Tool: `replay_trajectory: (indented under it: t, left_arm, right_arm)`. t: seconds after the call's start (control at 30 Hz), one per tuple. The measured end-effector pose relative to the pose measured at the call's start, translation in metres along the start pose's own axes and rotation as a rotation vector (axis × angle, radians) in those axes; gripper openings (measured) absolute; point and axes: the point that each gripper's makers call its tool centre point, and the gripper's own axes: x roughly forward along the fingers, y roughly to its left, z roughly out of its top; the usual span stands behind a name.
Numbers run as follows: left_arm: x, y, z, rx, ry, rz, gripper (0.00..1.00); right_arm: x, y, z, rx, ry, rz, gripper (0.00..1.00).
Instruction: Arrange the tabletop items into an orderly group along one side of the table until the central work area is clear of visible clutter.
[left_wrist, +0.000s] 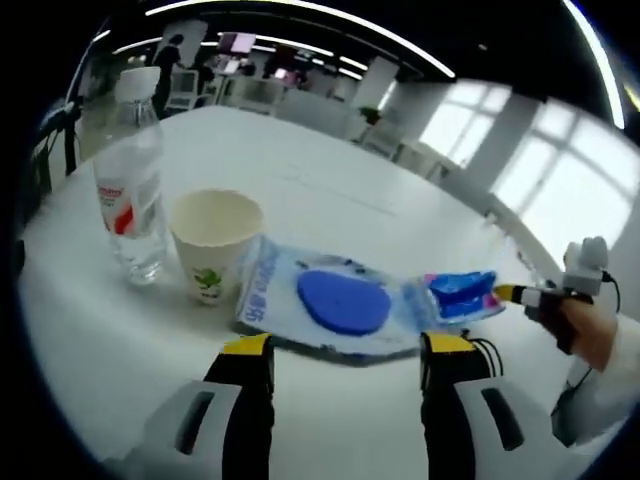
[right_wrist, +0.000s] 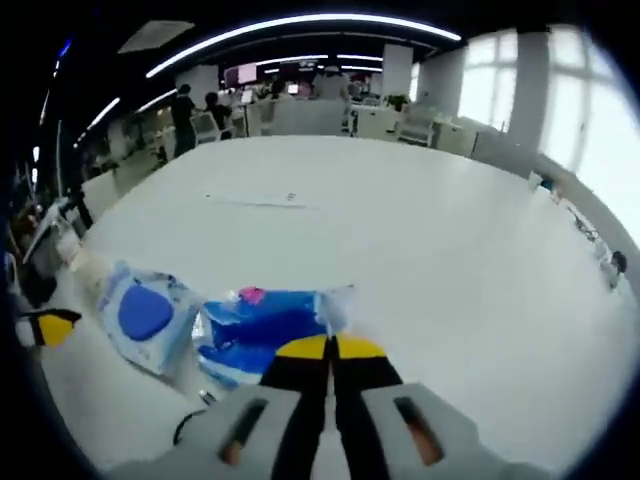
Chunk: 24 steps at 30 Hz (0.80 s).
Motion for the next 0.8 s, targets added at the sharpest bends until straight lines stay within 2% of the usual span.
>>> replay_trajectory:
  t: [0.03,0.13,0.23,0.43,0.6,0.67,0.8]
  left_arm:
    - [0.003,-0.013,-0.001,0.015,0.002,-0.034,0.50]
    - [0.011,-0.033,-0.005,0.033,0.018,-0.070,0.56]
    - [0.024,-0.055,-0.007,0.058,0.039,-0.113,0.58]
    - [0.052,-0.078,0.008,0.046,0.047,-0.154,0.63]
    - [0.073,-0.098,0.017,0.098,0.078,-0.183,0.59]
    - [0.079,-0.112,0.019,0.116,0.085,-0.214,0.56]
    - [0.087,-0.132,0.018,0.154,0.108,-0.253,0.51]
  right_arm:
    - [0.001,-0.002,0.001,0.015,-0.005,-0.005,0.00]
    - [-0.001,-0.004,0.004,0.027,-0.012,-0.010,0.00]
    - [-0.002,-0.006,0.006,0.093,-0.027,0.003,0.00]
    - [-0.017,-0.010,0.006,0.196,-0.057,0.031,0.00]
    - [-0.029,-0.010,0.005,0.230,-0.076,0.047,0.00]
    - [-0.035,-0.009,0.006,0.253,-0.089,0.058,0.00]
    - [-0.042,-0.004,0.011,0.271,-0.113,0.087,0.00]
